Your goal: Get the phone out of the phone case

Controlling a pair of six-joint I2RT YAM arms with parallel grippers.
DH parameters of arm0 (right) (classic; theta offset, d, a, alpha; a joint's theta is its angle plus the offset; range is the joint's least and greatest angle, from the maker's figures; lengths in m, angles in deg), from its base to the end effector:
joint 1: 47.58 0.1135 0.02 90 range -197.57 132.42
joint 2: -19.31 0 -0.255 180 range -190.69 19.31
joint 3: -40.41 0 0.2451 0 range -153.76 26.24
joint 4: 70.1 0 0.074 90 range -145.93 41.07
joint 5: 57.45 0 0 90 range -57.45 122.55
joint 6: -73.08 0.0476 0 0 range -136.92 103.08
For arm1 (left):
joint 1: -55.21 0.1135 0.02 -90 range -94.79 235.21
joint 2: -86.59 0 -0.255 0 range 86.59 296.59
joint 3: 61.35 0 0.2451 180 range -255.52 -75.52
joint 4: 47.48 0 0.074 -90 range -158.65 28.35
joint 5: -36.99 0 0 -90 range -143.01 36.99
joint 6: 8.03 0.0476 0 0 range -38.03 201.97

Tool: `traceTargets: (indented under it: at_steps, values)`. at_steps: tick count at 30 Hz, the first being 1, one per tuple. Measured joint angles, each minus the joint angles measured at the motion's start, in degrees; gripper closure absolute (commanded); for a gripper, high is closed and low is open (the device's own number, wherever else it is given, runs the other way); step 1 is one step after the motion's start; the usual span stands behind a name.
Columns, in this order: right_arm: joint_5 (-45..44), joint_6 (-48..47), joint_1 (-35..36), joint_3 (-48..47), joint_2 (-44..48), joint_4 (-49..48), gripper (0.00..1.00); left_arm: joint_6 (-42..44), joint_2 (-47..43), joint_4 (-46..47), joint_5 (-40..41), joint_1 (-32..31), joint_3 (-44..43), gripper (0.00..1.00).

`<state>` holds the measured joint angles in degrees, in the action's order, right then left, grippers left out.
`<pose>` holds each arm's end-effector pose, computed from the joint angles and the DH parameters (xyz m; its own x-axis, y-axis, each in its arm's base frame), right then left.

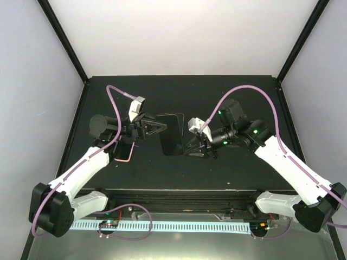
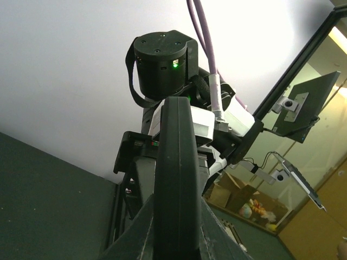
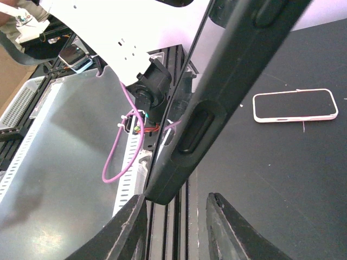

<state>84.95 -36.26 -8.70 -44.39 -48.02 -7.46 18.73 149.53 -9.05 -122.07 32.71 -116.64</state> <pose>0.1539 0.1726 0.3493 -0.2501 -0.4612 -0.8513 -0.9545 -0.0301 0.2967 0.1910 -0.1272 0.3545 -0.5712 -0.1088 -0.8136 0.8175 -0.1645 -0.5519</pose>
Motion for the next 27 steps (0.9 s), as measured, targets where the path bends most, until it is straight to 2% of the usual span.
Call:
traceTargets:
  at_steps: [8,16,19,24,27]
  values:
    - [-2.6,0.63,0.33,-0.02,-0.02,0.46,0.78,-0.87,-0.31,2.14,0.83,0.0,1.51,0.98]
    - [-14.6,1.73,-0.33,-0.07,-3.13,-1.81,0.78,-9.38,1.53,11.34,-0.46,-1.75,1.66,0.98]
    - [-16.39,1.64,-0.55,-0.07,-3.87,-2.23,0.68,-10.86,1.92,13.03,-0.63,-1.9,1.66,0.98]
    - [-11.78,-1.4,-0.68,-0.28,-2.01,-1.22,0.38,-7.06,1.05,8.31,-0.33,-1.9,1.68,0.98]
    - [-6.08,-5.42,-0.68,-0.28,1.42,1.07,0.35,-0.94,-1.01,0.46,0.57,-1.9,1.62,0.98]
